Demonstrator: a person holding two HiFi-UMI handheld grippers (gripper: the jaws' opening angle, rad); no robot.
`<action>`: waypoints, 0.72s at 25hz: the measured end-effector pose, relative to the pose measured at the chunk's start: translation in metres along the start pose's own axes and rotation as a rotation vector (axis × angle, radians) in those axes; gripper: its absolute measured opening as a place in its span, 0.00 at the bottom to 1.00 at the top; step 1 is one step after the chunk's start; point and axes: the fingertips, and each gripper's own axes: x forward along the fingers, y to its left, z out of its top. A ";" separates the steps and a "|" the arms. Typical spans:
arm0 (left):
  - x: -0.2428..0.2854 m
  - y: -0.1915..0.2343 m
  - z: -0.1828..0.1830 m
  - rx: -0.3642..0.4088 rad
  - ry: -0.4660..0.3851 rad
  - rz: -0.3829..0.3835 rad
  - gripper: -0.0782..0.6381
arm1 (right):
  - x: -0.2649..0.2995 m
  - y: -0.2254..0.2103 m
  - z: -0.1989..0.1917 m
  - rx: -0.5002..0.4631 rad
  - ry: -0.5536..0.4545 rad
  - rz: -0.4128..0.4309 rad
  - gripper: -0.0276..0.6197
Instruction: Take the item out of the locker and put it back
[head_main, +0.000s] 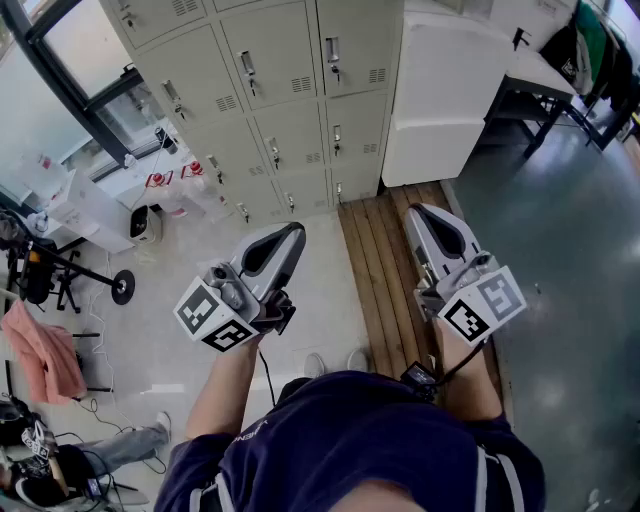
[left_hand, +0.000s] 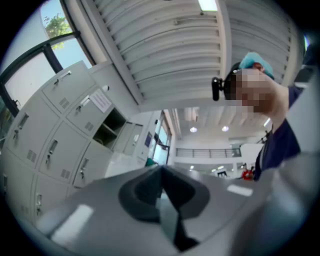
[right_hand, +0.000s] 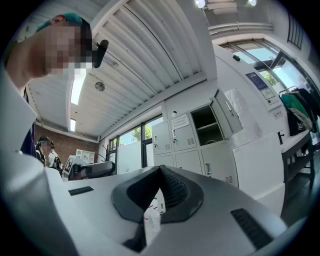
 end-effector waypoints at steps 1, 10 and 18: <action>0.000 0.000 0.000 0.001 -0.001 -0.001 0.11 | 0.000 0.000 0.000 -0.001 -0.001 0.001 0.05; 0.010 -0.001 -0.002 0.009 -0.014 0.003 0.11 | -0.003 -0.014 0.005 0.007 -0.024 -0.011 0.05; 0.029 -0.012 -0.005 0.037 -0.030 0.019 0.11 | -0.013 -0.029 0.016 -0.005 -0.035 0.016 0.05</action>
